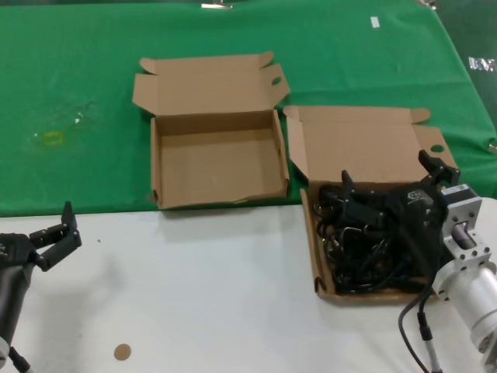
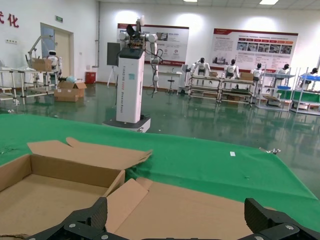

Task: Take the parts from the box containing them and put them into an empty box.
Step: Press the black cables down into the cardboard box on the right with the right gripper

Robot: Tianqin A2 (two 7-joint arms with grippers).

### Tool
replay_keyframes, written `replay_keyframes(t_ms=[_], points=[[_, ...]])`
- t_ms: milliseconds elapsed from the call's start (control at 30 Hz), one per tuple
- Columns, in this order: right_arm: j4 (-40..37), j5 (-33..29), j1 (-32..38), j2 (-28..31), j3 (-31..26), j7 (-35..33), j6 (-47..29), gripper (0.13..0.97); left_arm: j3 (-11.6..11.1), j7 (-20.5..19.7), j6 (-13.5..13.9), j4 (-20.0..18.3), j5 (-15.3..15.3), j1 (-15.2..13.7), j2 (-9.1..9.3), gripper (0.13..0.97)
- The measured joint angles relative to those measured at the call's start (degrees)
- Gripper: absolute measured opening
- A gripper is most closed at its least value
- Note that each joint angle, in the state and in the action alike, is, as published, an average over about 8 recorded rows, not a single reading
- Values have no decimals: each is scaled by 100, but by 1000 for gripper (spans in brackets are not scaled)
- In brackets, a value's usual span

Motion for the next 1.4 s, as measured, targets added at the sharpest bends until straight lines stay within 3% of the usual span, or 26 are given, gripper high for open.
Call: replay_keyframes(t_ms=[1033,1400], points=[[0,0,0,0,0,0,0,966,0,0,0,0,0,0,0,965],[28,-9,0,129,-129,12,-9,966,0,0,0,0,0,0,0,884]])
